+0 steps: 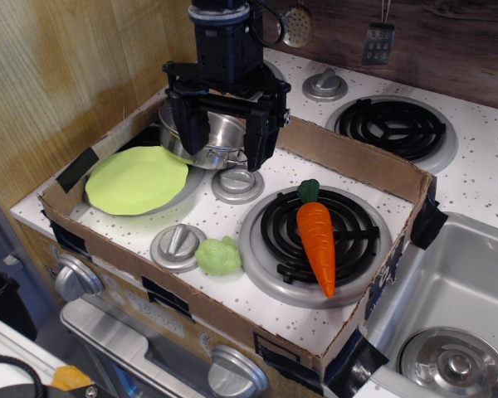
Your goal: Put carrot on plate
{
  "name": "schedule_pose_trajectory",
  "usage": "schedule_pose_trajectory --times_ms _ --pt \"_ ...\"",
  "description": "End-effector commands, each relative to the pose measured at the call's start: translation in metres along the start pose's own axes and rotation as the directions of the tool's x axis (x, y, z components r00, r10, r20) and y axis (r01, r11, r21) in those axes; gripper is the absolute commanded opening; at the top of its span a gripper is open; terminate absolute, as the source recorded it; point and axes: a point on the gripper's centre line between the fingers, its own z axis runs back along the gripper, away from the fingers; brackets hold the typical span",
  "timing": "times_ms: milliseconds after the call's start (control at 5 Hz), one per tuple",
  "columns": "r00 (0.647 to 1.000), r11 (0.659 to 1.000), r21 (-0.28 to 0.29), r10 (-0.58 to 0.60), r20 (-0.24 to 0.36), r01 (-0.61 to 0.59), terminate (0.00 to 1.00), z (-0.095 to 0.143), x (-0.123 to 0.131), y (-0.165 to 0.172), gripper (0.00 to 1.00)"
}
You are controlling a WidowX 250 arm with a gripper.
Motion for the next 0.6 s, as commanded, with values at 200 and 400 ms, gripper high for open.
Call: schedule_pose_trajectory --times_ms 200,400 --pt "0.992 0.994 0.045 0.098 0.077 -0.102 0.0 0.022 -0.003 -0.02 1.0" --pt "0.958 0.975 0.033 0.208 0.196 -0.218 0.0 0.033 -0.008 -0.041 1.0"
